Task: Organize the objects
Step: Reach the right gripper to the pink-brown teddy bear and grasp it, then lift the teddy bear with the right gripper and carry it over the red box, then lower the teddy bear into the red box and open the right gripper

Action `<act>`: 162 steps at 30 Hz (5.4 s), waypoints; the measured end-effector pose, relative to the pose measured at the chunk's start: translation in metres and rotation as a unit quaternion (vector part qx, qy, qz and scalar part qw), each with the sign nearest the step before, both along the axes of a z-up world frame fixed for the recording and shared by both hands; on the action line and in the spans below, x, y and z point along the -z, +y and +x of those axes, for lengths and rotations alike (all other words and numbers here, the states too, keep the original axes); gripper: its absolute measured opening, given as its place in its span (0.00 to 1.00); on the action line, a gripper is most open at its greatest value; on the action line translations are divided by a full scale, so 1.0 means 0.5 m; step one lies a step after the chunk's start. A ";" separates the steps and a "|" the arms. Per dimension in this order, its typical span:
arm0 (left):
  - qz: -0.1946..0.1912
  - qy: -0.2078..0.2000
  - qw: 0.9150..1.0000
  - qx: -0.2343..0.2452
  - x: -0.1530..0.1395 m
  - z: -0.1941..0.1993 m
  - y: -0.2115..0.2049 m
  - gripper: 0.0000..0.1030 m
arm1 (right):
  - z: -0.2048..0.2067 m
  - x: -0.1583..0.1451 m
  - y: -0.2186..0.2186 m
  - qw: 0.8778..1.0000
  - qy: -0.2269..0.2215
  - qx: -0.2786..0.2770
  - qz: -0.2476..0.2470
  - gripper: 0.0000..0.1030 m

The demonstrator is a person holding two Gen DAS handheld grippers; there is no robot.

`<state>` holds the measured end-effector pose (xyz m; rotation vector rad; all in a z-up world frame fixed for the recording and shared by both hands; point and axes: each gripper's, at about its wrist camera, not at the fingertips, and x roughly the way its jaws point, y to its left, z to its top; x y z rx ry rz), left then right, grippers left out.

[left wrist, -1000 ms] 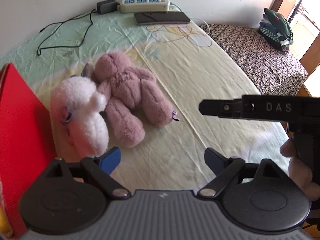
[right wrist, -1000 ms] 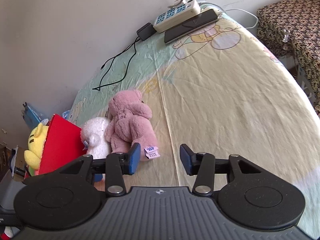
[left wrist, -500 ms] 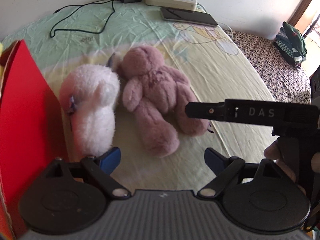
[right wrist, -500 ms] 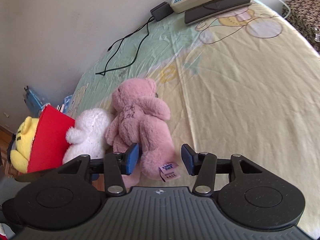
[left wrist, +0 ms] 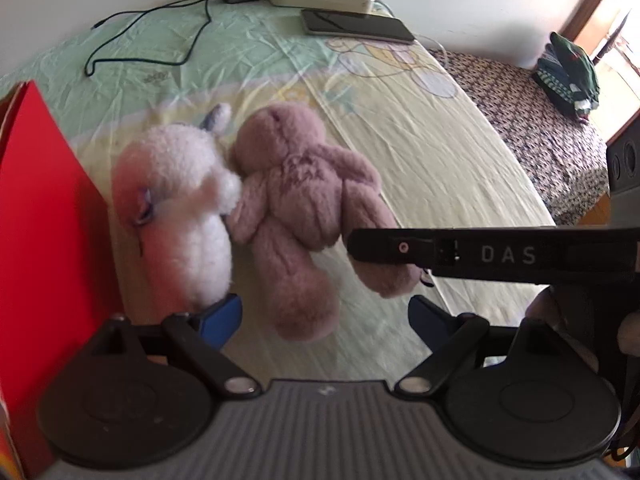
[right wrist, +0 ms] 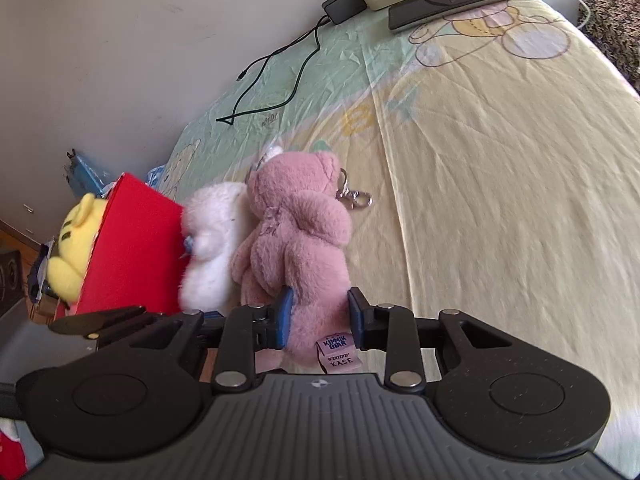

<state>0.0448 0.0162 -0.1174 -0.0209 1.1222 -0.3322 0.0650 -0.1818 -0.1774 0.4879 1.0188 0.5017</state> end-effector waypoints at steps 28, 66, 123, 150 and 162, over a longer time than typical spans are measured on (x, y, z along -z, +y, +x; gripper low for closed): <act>-0.051 0.045 0.994 0.082 0.048 -0.100 -0.054 0.89 | -0.113 0.036 -0.070 0.998 0.032 0.030 0.040 0.54; -0.076 -0.195 0.977 0.025 -0.303 -0.270 0.229 0.90 | -0.217 -0.288 0.217 0.973 -0.155 -0.081 0.147 0.40; -0.044 -0.110 0.992 -0.039 -0.137 -0.132 0.526 0.92 | -0.112 -0.168 0.493 0.986 -0.155 -0.064 0.001 0.42; 0.119 -0.086 0.980 -0.138 -0.190 -0.190 0.452 0.92 | -0.166 -0.200 0.418 0.985 -0.171 -0.030 -0.006 0.38; 0.167 -0.085 0.967 -0.173 -0.211 -0.217 0.385 0.93 | -0.189 -0.214 0.364 0.984 -0.172 -0.039 -0.007 0.38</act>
